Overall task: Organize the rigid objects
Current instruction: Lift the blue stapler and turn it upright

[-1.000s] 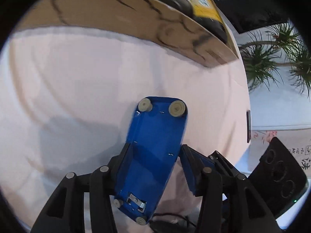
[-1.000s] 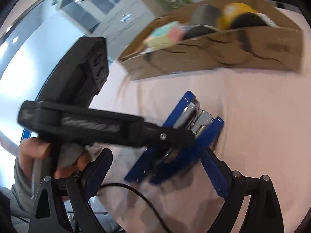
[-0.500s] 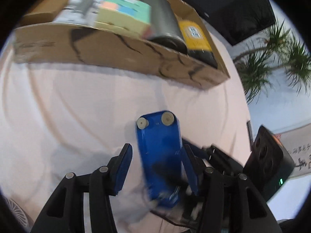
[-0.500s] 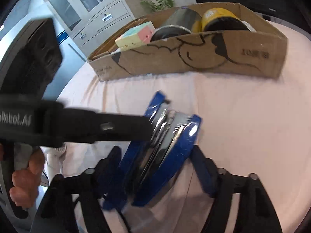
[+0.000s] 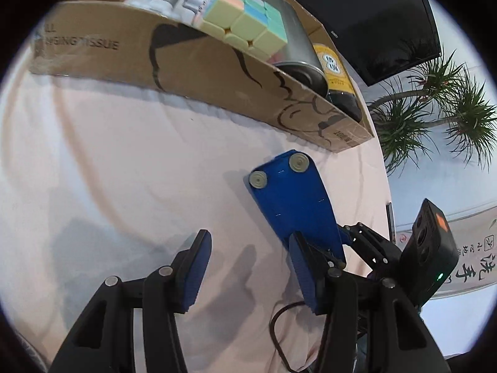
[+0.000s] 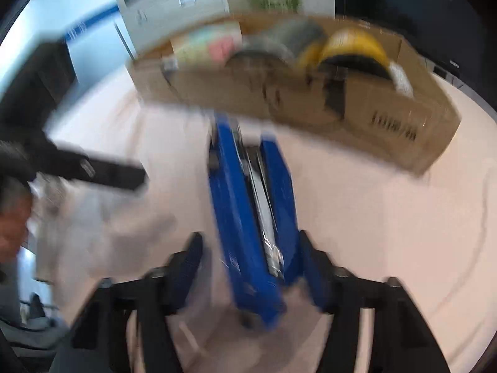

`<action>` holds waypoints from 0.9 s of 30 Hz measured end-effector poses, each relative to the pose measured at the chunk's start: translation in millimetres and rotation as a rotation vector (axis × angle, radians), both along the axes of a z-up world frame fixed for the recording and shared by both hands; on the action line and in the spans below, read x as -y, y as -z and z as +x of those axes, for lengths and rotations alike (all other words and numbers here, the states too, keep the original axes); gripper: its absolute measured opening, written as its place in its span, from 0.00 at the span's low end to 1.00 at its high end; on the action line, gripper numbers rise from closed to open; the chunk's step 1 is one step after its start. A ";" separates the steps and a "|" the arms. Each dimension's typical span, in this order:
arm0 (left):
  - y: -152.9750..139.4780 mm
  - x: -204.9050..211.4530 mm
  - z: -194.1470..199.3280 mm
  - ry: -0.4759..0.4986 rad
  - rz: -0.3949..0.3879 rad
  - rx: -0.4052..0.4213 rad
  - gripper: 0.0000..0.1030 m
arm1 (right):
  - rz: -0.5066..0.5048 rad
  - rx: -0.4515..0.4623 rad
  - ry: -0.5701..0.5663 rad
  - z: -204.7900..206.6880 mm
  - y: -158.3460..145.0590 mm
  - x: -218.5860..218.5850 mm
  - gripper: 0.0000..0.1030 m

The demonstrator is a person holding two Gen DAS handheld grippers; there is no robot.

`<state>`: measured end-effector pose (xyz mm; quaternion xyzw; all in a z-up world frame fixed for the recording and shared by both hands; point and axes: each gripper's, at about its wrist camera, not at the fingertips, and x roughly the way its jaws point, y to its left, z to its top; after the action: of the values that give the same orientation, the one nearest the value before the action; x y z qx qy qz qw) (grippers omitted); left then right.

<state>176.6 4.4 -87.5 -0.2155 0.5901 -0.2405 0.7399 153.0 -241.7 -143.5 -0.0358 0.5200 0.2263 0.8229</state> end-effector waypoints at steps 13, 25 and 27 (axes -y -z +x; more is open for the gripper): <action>-11.2 -0.1 1.9 -0.038 0.003 0.063 0.50 | -0.766 0.453 -0.159 -22.9 8.6 -33.3 0.33; 2.8 -7.2 -4.4 -0.053 -0.001 0.010 0.50 | -0.119 0.267 -0.219 -24.8 -36.7 -30.3 0.64; 5.1 -7.5 -6.7 -0.044 -0.015 0.008 0.50 | -0.100 0.174 -0.253 -14.5 -27.7 -41.5 0.29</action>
<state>169.9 12.0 -92.6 -0.2331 0.5802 -0.2296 0.7459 138.5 -200.1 -115.8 -0.1612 0.4488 0.2980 0.8269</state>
